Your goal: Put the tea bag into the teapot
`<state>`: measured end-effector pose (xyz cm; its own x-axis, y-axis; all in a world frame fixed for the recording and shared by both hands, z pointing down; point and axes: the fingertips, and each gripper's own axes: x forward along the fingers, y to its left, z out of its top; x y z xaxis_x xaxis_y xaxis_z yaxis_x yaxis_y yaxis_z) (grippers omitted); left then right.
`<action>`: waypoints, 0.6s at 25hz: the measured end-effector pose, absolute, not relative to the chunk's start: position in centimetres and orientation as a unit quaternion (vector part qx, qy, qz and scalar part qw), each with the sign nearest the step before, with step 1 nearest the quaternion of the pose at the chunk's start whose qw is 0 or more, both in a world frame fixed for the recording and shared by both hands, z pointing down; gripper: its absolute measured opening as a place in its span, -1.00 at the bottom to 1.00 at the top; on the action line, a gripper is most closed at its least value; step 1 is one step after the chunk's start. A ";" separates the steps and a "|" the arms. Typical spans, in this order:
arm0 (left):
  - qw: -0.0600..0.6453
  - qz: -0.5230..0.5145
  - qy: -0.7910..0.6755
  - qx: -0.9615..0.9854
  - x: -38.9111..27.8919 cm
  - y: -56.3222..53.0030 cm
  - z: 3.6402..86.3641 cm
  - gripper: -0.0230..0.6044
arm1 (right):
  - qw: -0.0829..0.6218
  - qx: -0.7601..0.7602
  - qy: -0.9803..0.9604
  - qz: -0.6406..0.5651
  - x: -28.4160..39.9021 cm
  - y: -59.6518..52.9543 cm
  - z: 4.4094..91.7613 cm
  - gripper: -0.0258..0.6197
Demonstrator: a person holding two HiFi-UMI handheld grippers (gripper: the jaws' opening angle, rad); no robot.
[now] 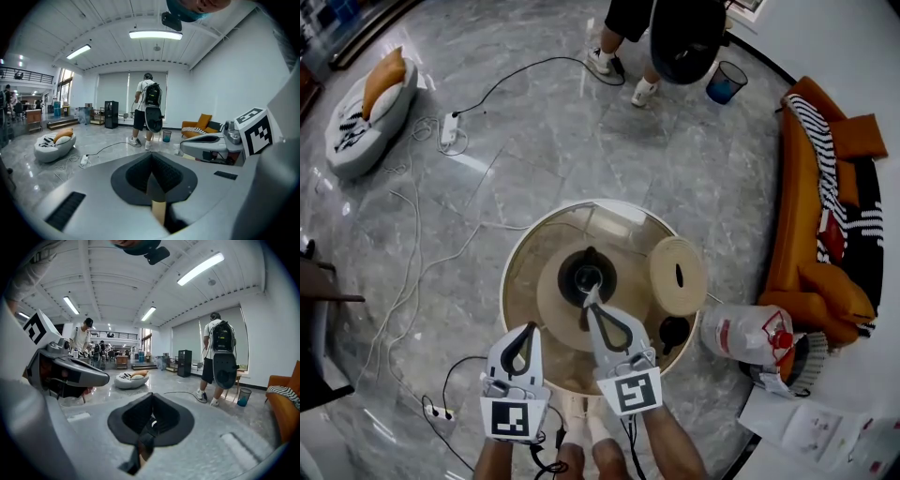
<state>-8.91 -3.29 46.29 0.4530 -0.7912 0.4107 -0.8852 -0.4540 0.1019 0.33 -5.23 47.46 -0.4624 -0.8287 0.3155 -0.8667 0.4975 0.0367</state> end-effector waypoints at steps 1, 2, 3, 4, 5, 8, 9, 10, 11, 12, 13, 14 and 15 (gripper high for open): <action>0.153 0.155 -0.499 0.839 -8.9 -3.5 46.6 -0.87 | 0.149 0.497 -0.853 0.066 0.4 -5.5 47.8 -0.92; 0.154 0.156 -0.500 0.838 -8.8 -3.7 47.0 -0.87 | 0.149 0.496 -0.852 0.067 0.5 -5.7 48.2 -0.92; 0.155 0.157 -0.500 0.838 -8.8 -3.9 47.2 -0.87 | 0.150 0.496 -0.852 0.069 0.5 -6.0 48.5 -0.92; 0.156 0.158 -0.501 0.837 -8.8 -4.1 47.5 -0.87 | 0.149 0.496 -0.852 0.071 0.5 -6.3 48.8 -0.92; 0.157 0.159 -0.501 0.836 -8.9 -4.4 47.7 -0.87 | 0.149 0.496 -0.852 0.073 0.5 -6.5 49.1 -0.92; 0.157 0.160 -0.502 0.835 -9.0 -5.2 48.5 -0.87 | 0.152 0.494 -0.853 0.080 0.4 -7.4 50.1 -0.92; 0.157 0.160 -0.502 0.835 -9.0 -5.5 48.8 -0.87 | 0.155 0.493 -0.852 0.082 0.3 -7.7 50.6 -0.92; 0.158 0.161 -0.501 0.835 -9.0 -5.7 49.0 -0.87 | 0.157 0.492 -0.852 0.084 0.2 -8.0 51.0 -0.92; 0.159 0.162 -0.501 0.835 -9.0 -5.8 49.3 -0.87 | 0.160 0.491 -0.852 0.085 0.2 -8.2 51.4 -0.92; 0.161 0.164 -0.501 0.834 -8.9 -5.9 49.6 -0.87 | 0.162 0.490 -0.852 0.086 0.2 -8.3 51.7 -0.92; 0.163 0.165 -0.502 0.833 -8.9 -6.0 49.8 -0.87 | 0.162 0.490 -0.852 0.087 0.2 -8.4 52.1 -0.92; 0.165 0.166 -0.502 0.833 -8.9 -6.0 50.1 -0.87 | 0.162 0.489 -0.852 0.089 0.2 -8.6 52.4 -0.92; 0.167 0.167 -0.502 0.832 -8.9 -6.0 50.3 -0.87 | 0.162 0.489 -0.852 0.091 0.2 -8.6 52.7 -0.92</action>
<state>-8.95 -5.99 50.30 0.4398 -0.7800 0.4451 -0.8914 -0.4394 0.1106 0.16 -8.64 52.73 -0.4687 -0.8038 0.3663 -0.8632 0.5048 0.0032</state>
